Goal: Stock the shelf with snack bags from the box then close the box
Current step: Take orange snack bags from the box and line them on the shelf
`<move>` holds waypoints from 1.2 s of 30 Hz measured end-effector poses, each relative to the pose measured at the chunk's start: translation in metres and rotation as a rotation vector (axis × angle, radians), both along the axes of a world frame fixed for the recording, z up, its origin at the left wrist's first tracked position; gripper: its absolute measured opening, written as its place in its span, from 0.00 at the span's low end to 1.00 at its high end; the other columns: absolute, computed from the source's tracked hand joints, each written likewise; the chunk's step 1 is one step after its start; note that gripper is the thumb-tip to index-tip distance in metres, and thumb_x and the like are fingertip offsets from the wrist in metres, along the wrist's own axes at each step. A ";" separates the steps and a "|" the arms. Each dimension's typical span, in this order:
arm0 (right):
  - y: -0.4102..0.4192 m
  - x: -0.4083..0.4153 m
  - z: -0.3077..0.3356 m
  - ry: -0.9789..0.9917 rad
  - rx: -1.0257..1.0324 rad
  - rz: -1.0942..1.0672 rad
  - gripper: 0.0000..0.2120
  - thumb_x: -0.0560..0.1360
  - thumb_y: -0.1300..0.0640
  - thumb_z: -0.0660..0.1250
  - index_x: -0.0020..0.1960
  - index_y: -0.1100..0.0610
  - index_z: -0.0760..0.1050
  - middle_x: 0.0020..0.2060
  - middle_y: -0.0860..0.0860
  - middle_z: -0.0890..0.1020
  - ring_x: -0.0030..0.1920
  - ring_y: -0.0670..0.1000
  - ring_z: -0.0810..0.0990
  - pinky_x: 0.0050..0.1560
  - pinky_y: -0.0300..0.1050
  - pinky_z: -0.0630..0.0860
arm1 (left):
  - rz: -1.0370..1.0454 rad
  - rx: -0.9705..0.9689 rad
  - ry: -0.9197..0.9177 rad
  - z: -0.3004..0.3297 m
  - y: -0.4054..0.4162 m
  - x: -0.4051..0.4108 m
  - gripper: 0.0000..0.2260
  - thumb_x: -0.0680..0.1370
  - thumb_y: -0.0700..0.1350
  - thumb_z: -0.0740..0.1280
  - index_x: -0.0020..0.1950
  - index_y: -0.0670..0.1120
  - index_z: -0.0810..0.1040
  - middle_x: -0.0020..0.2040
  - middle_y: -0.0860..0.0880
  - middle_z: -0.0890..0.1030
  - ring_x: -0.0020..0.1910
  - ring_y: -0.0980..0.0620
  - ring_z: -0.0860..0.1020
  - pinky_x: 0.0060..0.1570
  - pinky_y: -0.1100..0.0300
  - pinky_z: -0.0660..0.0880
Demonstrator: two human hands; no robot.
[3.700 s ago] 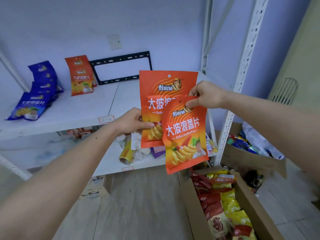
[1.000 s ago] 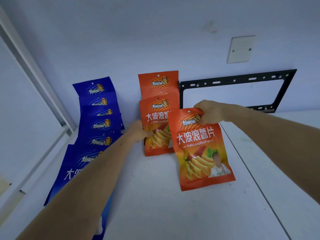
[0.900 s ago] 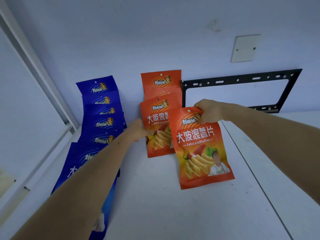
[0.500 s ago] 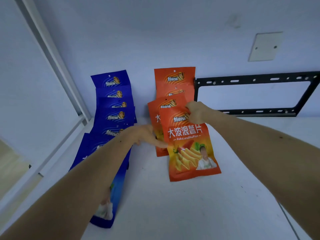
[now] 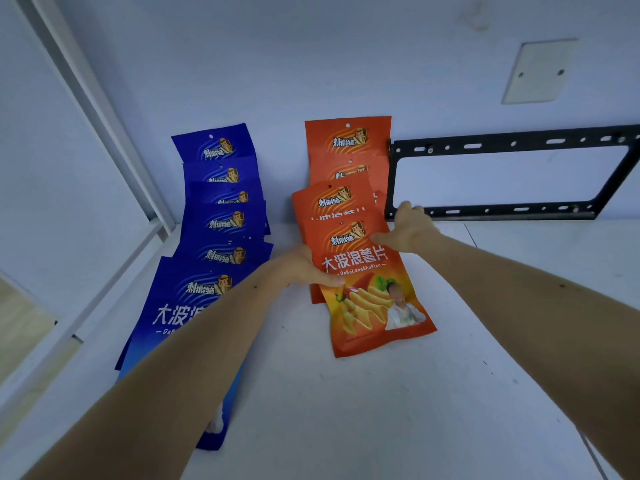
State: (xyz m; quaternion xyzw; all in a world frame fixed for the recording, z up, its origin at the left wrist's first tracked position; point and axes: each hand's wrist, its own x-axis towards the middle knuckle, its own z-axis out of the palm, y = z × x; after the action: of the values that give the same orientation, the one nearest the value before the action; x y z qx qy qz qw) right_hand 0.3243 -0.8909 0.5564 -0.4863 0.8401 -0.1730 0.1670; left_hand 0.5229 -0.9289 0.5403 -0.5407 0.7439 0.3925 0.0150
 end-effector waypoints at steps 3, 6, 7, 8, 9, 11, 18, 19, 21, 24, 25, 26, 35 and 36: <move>0.011 -0.006 -0.008 -0.253 0.175 0.049 0.25 0.73 0.44 0.71 0.59 0.60 0.69 0.56 0.54 0.77 0.53 0.54 0.77 0.51 0.49 0.77 | 0.001 0.008 0.002 0.002 -0.001 -0.003 0.37 0.67 0.56 0.77 0.72 0.51 0.65 0.68 0.49 0.73 0.67 0.46 0.72 0.60 0.49 0.71; 0.014 -0.006 -0.020 -0.393 0.163 0.060 0.21 0.74 0.47 0.70 0.61 0.58 0.73 0.56 0.54 0.81 0.54 0.55 0.80 0.52 0.50 0.78 | -0.002 0.025 0.015 0.005 -0.002 -0.005 0.41 0.65 0.57 0.78 0.73 0.52 0.64 0.69 0.50 0.72 0.68 0.45 0.71 0.61 0.47 0.71; 0.014 -0.004 -0.022 -0.401 0.152 0.061 0.19 0.75 0.48 0.69 0.61 0.57 0.73 0.56 0.54 0.81 0.54 0.55 0.81 0.52 0.50 0.78 | -0.005 0.027 0.028 0.007 -0.003 -0.005 0.40 0.66 0.55 0.78 0.73 0.53 0.64 0.70 0.51 0.72 0.68 0.46 0.71 0.61 0.48 0.71; 0.015 -0.003 -0.023 -0.407 0.140 0.057 0.18 0.75 0.49 0.69 0.61 0.57 0.73 0.56 0.54 0.81 0.54 0.55 0.81 0.51 0.50 0.78 | -0.009 0.019 0.045 0.008 -0.004 -0.006 0.39 0.67 0.53 0.78 0.73 0.52 0.64 0.70 0.51 0.72 0.68 0.46 0.70 0.60 0.50 0.70; 0.015 -0.003 -0.023 -0.414 0.133 0.048 0.18 0.76 0.49 0.69 0.61 0.56 0.73 0.55 0.54 0.82 0.53 0.55 0.81 0.51 0.50 0.78 | -0.012 0.010 0.062 0.009 -0.005 -0.006 0.37 0.69 0.50 0.77 0.73 0.52 0.64 0.70 0.51 0.72 0.68 0.47 0.70 0.58 0.53 0.70; 0.016 -0.002 -0.023 -0.417 0.124 0.031 0.18 0.76 0.49 0.68 0.62 0.57 0.73 0.56 0.55 0.81 0.53 0.56 0.81 0.50 0.50 0.78 | -0.002 0.004 0.088 0.013 -0.005 -0.006 0.35 0.70 0.47 0.76 0.73 0.51 0.64 0.71 0.49 0.71 0.69 0.46 0.70 0.57 0.54 0.69; 0.018 0.004 -0.015 -0.347 0.161 0.027 0.20 0.79 0.46 0.62 0.64 0.59 0.70 0.58 0.57 0.79 0.55 0.58 0.80 0.47 0.50 0.78 | 0.026 0.022 0.058 0.015 -0.004 -0.005 0.37 0.70 0.52 0.76 0.74 0.52 0.62 0.72 0.48 0.69 0.70 0.44 0.69 0.66 0.42 0.68; 0.019 0.005 -0.014 -0.344 0.175 0.021 0.20 0.79 0.45 0.61 0.64 0.59 0.70 0.57 0.57 0.79 0.55 0.58 0.80 0.46 0.50 0.78 | 0.040 0.029 0.056 0.015 -0.003 -0.005 0.37 0.70 0.52 0.76 0.74 0.51 0.62 0.72 0.48 0.69 0.69 0.43 0.69 0.67 0.41 0.67; 0.022 0.006 -0.011 -0.302 0.202 0.014 0.18 0.79 0.43 0.59 0.59 0.58 0.70 0.53 0.56 0.79 0.52 0.57 0.80 0.45 0.48 0.77 | 0.060 0.041 0.055 0.016 -0.003 -0.004 0.36 0.70 0.53 0.75 0.74 0.50 0.62 0.72 0.47 0.69 0.68 0.43 0.71 0.67 0.40 0.67; 0.024 0.005 -0.011 -0.268 0.197 -0.034 0.14 0.80 0.46 0.59 0.49 0.58 0.70 0.38 0.53 0.77 0.36 0.51 0.78 0.36 0.43 0.74 | 0.073 0.059 0.046 0.017 -0.003 -0.002 0.35 0.71 0.53 0.75 0.73 0.49 0.63 0.70 0.46 0.71 0.66 0.44 0.73 0.67 0.40 0.67; 0.025 0.005 -0.011 -0.287 0.191 -0.058 0.13 0.80 0.49 0.60 0.47 0.59 0.71 0.35 0.54 0.77 0.32 0.51 0.77 0.32 0.42 0.74 | 0.075 0.061 0.049 0.017 -0.002 -0.002 0.36 0.70 0.54 0.75 0.73 0.49 0.63 0.70 0.46 0.72 0.66 0.44 0.74 0.67 0.40 0.68; 0.024 0.006 -0.011 -0.301 0.186 -0.075 0.11 0.80 0.51 0.60 0.46 0.60 0.72 0.34 0.55 0.77 0.30 0.51 0.77 0.29 0.41 0.74 | 0.078 0.062 0.051 0.018 -0.001 -0.001 0.36 0.70 0.54 0.75 0.73 0.49 0.63 0.70 0.46 0.72 0.65 0.44 0.74 0.66 0.40 0.68; 0.027 0.008 -0.009 -0.243 0.197 -0.049 0.12 0.80 0.50 0.61 0.46 0.59 0.70 0.34 0.54 0.77 0.32 0.51 0.78 0.32 0.43 0.77 | 0.081 0.069 0.047 0.019 -0.003 -0.004 0.40 0.67 0.56 0.77 0.73 0.52 0.62 0.71 0.49 0.70 0.67 0.44 0.72 0.65 0.40 0.69; 0.028 0.007 -0.008 -0.224 0.188 -0.043 0.13 0.80 0.48 0.60 0.46 0.58 0.70 0.35 0.53 0.76 0.32 0.51 0.78 0.34 0.43 0.76 | 0.075 0.062 0.032 0.021 -0.003 -0.004 0.39 0.67 0.56 0.77 0.73 0.52 0.62 0.71 0.49 0.71 0.67 0.44 0.72 0.65 0.40 0.69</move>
State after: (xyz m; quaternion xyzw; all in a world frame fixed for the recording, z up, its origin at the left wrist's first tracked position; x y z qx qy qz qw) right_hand 0.3312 -0.8633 0.5485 -0.4280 0.8390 -0.1503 0.3006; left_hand 0.5190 -0.9322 0.5616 -0.5610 0.7108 0.4243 0.0051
